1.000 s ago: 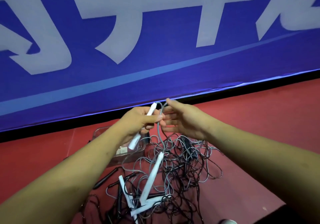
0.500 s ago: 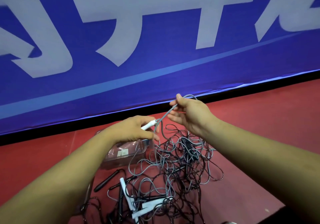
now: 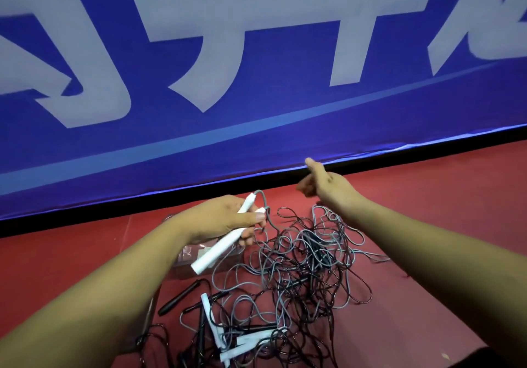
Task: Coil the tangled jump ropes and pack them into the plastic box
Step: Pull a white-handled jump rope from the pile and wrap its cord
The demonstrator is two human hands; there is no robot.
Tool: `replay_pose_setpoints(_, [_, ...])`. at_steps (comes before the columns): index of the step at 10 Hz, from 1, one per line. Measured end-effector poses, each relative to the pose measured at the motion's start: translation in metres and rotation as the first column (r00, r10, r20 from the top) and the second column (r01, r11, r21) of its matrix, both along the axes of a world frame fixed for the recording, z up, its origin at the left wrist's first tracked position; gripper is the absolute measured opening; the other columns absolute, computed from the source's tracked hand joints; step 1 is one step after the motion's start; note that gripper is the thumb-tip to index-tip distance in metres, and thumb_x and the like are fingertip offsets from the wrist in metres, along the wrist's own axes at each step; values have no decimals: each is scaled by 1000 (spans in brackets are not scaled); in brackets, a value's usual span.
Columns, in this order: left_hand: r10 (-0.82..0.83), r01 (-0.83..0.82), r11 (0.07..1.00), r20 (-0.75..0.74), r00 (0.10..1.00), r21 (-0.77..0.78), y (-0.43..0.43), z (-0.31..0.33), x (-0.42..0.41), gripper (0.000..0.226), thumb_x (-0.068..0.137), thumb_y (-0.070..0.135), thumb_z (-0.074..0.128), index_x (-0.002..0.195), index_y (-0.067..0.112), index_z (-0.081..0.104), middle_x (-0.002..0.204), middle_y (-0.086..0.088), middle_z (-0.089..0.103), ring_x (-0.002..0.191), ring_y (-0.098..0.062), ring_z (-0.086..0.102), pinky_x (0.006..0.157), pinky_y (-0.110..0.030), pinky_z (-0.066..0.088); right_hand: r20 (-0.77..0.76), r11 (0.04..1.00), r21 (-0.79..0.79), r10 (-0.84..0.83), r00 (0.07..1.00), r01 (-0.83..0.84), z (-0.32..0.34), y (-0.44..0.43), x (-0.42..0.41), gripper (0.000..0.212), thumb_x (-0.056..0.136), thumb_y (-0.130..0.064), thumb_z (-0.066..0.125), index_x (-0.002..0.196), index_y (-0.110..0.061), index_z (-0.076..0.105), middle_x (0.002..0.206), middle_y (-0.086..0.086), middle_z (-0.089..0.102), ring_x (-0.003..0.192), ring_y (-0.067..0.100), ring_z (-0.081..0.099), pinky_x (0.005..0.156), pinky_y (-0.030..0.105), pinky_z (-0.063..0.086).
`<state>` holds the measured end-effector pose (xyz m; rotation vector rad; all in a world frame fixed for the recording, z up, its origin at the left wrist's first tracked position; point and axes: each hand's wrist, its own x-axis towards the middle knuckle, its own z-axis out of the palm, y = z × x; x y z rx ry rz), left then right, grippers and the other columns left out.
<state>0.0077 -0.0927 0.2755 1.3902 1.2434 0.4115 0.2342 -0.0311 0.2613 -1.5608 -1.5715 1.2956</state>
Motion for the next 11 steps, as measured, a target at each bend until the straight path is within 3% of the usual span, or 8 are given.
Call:
replay_pose_setpoints(1, [-12, 26, 993, 127, 992, -117, 0, 0, 7, 31, 99, 16, 56, 110, -12, 55, 59, -5, 56, 71, -25, 72, 64, -27, 59, -13, 956, 20, 292, 956, -292, 5, -7, -14, 41, 94, -51, 52, 113, -20, 70, 118, -7, 69, 115, 10, 60, 99, 30, 42])
replay_pose_setpoints(2, [-29, 50, 990, 155, 987, -133, -2, 6, 11, 38, 92, 19, 62, 112, -12, 55, 59, -6, 60, 67, -25, 72, 56, -25, 57, -76, 828, 8, 560, 825, -561, 5, -20, -15, 38, 99, -35, 56, 95, 1, 67, 92, 10, 71, 87, 16, 67, 80, 20, 50])
replay_pose_setpoints(3, [-19, 41, 991, 163, 986, -128, -3, 3, 10, 37, 87, 21, 65, 107, -10, 58, 61, -7, 63, 66, -23, 72, 54, -22, 55, -154, 795, -16, 598, 787, -607, 10, -22, -12, 28, 100, -24, 54, 77, -8, 58, 63, 12, 54, 59, 20, 62, 55, 19, 46])
replay_pose_setpoints(5, [-2, 100, 939, 287, 958, -328, -2, -8, -13, 34, 93, 20, 68, 120, 3, 57, 87, -29, 65, 65, -29, 72, 53, -29, 59, -58, 889, 145, 445, 894, -433, 12, -9, -6, 23, 99, -27, 57, 83, -13, 62, 51, 1, 34, 43, 14, 28, 45, 24, 28])
replay_pose_setpoints(7, [99, -77, 971, 89, 991, -224, 15, -39, -35, 56, 79, 38, 79, 128, 18, 63, 107, -6, 67, 73, -4, 69, 56, -15, 52, -40, 909, 191, 383, 923, -369, 9, -3, 8, 22, 101, -21, 53, 87, -4, 57, 52, 1, 53, 41, 14, 43, 44, 22, 35])
replay_pose_setpoints(9, [208, -90, 943, 356, 911, -321, 5, -24, -17, 47, 90, 16, 66, 132, -2, 53, 91, -9, 60, 53, -6, 63, 45, -15, 48, -154, 927, 110, 371, 916, -357, 8, 0, 12, 28, 95, -26, 62, 81, -4, 55, 50, 7, 54, 43, 19, 45, 45, 23, 35])
replay_pose_setpoints(10, [128, 58, 915, 424, 897, -399, -2, -7, -10, 38, 86, 12, 61, 120, -2, 56, 77, -16, 57, 43, -11, 41, 35, -16, 31, -127, 934, 96, 355, 926, -345, 3, 1, 13, 29, 90, -27, 70, 79, -9, 51, 50, 4, 52, 40, 17, 46, 42, 22, 31])
replay_pose_setpoints(11, [72, 61, 928, 337, 939, -369, -3, -6, -9, 34, 89, 12, 66, 119, -1, 58, 66, -7, 46, 41, -7, 33, 35, -14, 25, -104, 933, 104, 354, 929, -344, 2, 2, 13, 31, 89, -28, 71, 78, -11, 48, 50, 8, 51, 41, 19, 46, 42, 23, 30])
